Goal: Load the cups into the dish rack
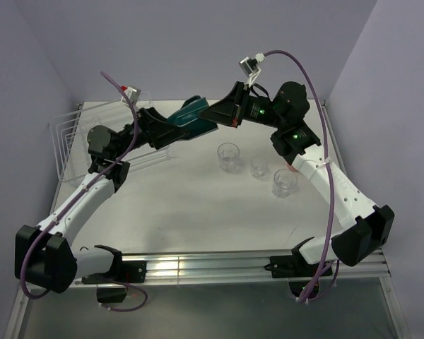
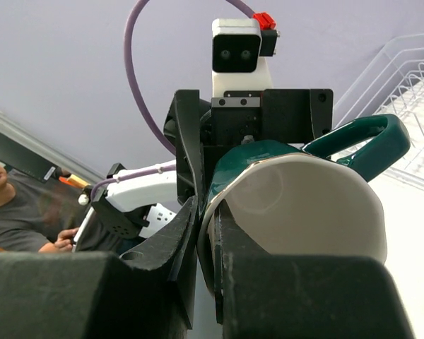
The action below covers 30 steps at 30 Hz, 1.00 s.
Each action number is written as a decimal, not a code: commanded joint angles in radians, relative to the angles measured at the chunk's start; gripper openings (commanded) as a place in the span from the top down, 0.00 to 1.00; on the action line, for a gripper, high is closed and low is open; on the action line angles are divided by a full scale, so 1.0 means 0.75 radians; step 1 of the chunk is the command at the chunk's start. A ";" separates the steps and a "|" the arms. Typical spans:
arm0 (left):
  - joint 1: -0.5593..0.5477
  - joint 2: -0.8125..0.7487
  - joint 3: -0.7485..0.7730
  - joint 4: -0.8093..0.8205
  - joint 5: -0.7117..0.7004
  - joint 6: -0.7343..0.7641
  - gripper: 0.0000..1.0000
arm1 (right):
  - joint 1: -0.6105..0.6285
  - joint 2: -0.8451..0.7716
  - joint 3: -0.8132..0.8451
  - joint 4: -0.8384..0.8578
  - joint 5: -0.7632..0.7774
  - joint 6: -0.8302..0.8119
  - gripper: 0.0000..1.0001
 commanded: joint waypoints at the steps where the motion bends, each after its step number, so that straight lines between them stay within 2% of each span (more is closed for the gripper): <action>1: -0.012 0.009 0.011 0.159 -0.007 -0.027 0.01 | 0.000 -0.060 0.033 0.229 0.004 0.013 1.00; 8: -0.012 0.087 -0.034 0.549 -0.020 -0.303 0.02 | 0.002 -0.068 -0.091 0.411 -0.018 0.066 1.00; 12: -0.012 0.099 -0.057 0.662 -0.052 -0.414 0.04 | 0.004 -0.084 -0.122 0.431 0.000 0.041 1.00; 19: -0.014 0.054 -0.089 0.615 -0.099 -0.394 0.15 | 0.036 -0.121 -0.128 0.305 0.070 -0.114 1.00; 24: -0.031 0.044 -0.073 0.550 -0.106 -0.365 0.43 | 0.083 -0.123 -0.118 0.194 0.139 -0.228 1.00; 25: -0.031 0.040 -0.069 0.532 -0.106 -0.355 0.55 | 0.092 -0.125 -0.116 0.162 0.149 -0.247 1.00; 27: -0.037 0.025 -0.051 0.444 -0.102 -0.306 0.71 | 0.112 -0.125 -0.108 0.119 0.194 -0.310 1.00; 28: -0.037 0.017 -0.044 0.399 -0.104 -0.287 0.88 | 0.118 -0.123 -0.104 0.058 0.217 -0.339 1.00; 29: -0.037 -0.001 -0.036 0.277 -0.106 -0.228 0.98 | 0.124 -0.125 -0.094 0.027 0.241 -0.364 1.00; 30: -0.037 -0.011 -0.010 0.193 -0.114 -0.189 1.00 | 0.132 -0.127 -0.091 0.000 0.266 -0.408 1.00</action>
